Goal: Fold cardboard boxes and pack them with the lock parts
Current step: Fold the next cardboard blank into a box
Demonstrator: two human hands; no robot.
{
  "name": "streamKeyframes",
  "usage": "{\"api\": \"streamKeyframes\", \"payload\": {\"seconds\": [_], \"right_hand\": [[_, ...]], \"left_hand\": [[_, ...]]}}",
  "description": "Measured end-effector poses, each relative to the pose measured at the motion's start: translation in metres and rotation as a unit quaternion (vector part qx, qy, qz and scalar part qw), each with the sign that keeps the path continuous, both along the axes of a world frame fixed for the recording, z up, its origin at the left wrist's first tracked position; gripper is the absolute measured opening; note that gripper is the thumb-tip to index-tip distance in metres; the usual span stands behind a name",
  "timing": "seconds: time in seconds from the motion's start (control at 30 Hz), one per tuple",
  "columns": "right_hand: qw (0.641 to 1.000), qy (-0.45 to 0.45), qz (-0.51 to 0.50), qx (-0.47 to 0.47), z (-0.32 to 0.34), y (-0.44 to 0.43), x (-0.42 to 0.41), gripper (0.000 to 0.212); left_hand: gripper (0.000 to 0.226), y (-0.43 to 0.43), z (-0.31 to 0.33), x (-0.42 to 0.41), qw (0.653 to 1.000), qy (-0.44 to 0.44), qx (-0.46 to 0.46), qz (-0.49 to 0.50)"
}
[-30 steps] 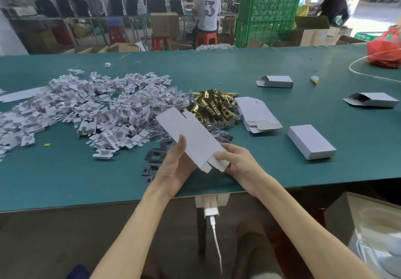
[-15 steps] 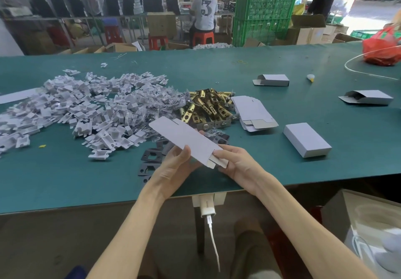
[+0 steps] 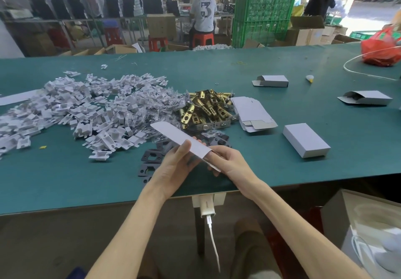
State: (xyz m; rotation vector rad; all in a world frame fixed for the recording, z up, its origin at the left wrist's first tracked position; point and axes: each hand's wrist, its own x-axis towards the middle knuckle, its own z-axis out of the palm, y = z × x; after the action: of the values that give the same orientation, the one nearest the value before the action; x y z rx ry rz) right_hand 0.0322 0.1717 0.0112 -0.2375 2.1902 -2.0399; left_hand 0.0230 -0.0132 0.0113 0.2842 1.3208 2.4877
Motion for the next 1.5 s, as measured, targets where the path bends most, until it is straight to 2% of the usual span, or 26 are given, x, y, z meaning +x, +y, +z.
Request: {"api": "streamKeyframes", "payload": {"seconds": [0.07,0.17,0.23,0.3,0.33,0.4,0.53,0.67,0.87,1.03,1.2,1.27,1.4,1.5], "right_hand": [[1.000,0.023,-0.001,0.018,-0.002,-0.001,0.002,0.030],[0.999,0.038,-0.004,0.015,-0.005,0.002,0.000,0.019],[0.999,0.011,0.003,-0.034,-0.006,0.006,-0.001,0.023],[0.996,-0.024,0.005,-0.086,-0.003,0.006,-0.002,0.036],[0.995,-0.034,-0.001,-0.099,-0.001,0.005,-0.002,0.041],[0.996,-0.032,-0.006,-0.082,0.004,0.004,-0.004,0.046],[0.999,0.026,0.002,0.028,0.009,0.003,-0.008,0.035],[1.000,-0.018,-0.023,-0.004,-0.002,0.004,-0.008,0.045],[0.999,-0.005,-0.052,-0.014,-0.008,0.002,-0.005,0.035],[0.998,0.025,-0.045,-0.037,-0.008,0.002,-0.003,0.033],[0.998,0.046,-0.031,-0.033,-0.005,0.000,-0.003,0.048],[0.998,0.051,-0.033,-0.035,-0.004,0.000,-0.001,0.051],[0.997,0.055,-0.034,-0.051,-0.004,0.001,0.000,0.053],[0.995,0.059,-0.051,-0.059,-0.004,0.002,0.000,0.054]], "left_hand": [[0.073,0.001,0.000,0.000,1.000,-0.006,-0.010,0.014],[0.085,0.001,0.001,0.002,0.998,-0.028,-0.004,0.048],[0.071,0.001,0.001,0.002,0.997,-0.040,0.007,0.066],[0.047,0.001,-0.001,0.001,0.995,-0.053,0.007,0.079],[0.042,0.001,-0.002,0.000,0.995,-0.055,-0.001,0.081],[0.045,0.002,-0.003,-0.002,0.995,-0.047,-0.030,0.080],[0.051,0.004,-0.004,-0.001,0.993,-0.030,-0.103,0.056],[0.049,0.009,-0.006,-0.001,0.985,-0.038,-0.154,0.063],[0.035,0.008,-0.012,-0.004,0.981,-0.019,-0.170,0.088],[0.039,0.010,-0.012,-0.003,0.984,-0.003,-0.152,0.090],[0.056,0.015,-0.011,-0.003,0.986,-0.002,-0.112,0.123],[0.055,0.014,-0.014,-0.004,0.985,0.011,-0.094,0.144],[0.053,0.013,-0.015,-0.003,0.984,0.043,-0.113,0.129],[0.061,0.014,-0.015,-0.001,0.984,0.048,-0.129,0.112]]}}
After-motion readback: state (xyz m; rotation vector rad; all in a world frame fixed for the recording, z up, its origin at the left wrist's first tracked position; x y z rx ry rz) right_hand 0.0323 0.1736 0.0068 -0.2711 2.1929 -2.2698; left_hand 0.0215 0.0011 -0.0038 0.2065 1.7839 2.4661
